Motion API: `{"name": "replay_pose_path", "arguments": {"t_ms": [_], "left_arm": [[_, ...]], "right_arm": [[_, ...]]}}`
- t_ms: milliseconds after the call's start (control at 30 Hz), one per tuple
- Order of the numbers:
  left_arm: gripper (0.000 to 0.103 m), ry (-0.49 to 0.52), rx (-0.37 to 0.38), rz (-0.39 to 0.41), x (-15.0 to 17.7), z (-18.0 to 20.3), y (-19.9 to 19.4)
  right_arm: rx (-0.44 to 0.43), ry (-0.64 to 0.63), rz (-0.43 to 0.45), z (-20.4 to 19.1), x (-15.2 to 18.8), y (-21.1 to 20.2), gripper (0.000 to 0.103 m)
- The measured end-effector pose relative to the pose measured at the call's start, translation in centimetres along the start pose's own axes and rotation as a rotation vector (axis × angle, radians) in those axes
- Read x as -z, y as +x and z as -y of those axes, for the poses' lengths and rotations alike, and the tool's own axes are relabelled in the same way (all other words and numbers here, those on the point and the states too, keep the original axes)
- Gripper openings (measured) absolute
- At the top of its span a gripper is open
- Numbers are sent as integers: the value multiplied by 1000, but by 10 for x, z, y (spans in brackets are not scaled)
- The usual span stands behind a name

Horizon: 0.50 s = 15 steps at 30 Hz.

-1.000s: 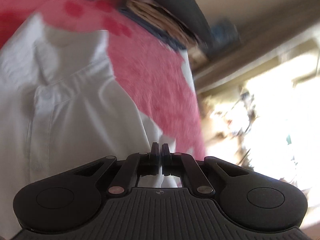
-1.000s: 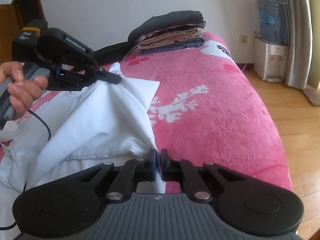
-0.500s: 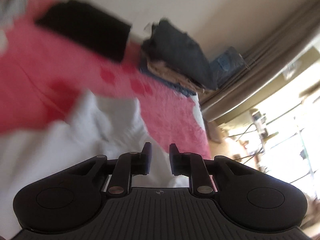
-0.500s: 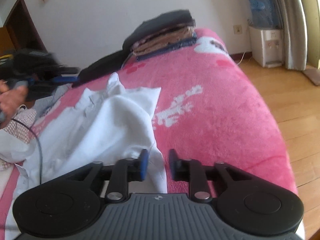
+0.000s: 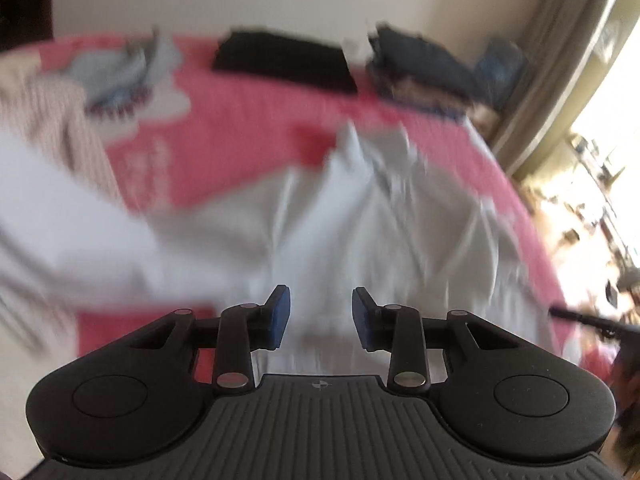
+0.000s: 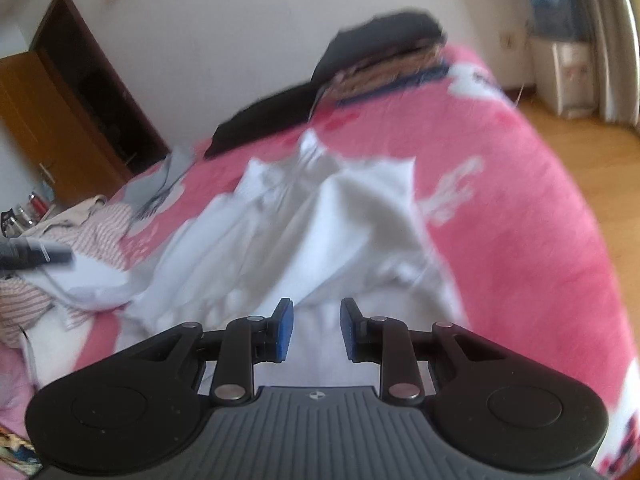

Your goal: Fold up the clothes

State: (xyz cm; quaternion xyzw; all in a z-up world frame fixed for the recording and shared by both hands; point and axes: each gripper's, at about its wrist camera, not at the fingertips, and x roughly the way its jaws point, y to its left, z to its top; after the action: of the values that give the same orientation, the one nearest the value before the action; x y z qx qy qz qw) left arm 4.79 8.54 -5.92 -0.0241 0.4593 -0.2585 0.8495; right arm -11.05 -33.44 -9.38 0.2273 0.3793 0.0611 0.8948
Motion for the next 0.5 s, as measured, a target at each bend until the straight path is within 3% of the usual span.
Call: {"name": "replay_pose_path", "arguments": {"t_ms": [67,167,200,267,433,500], "left_arm": [[34,47,-4,-4,20,0,13],[36,238,-65,10,36,9,17],[39,299,-72,31,39,13,18],[54,393,-70,63,42,17,23],[55,575,-97,80,41,27,55],[50,607,-106,71,44,27,66]], "right_arm": [[-35,38,-59,-9,4,-2,28],[-71,70,-128,-21,13,-11,28],[-77,74,-143,-24,16,-14,28],[-81,77,-165,-32,22,-20,28],[-96,104,-213,-43,41,-19,28],[-112,123,-229,-46,47,-17,28]]}}
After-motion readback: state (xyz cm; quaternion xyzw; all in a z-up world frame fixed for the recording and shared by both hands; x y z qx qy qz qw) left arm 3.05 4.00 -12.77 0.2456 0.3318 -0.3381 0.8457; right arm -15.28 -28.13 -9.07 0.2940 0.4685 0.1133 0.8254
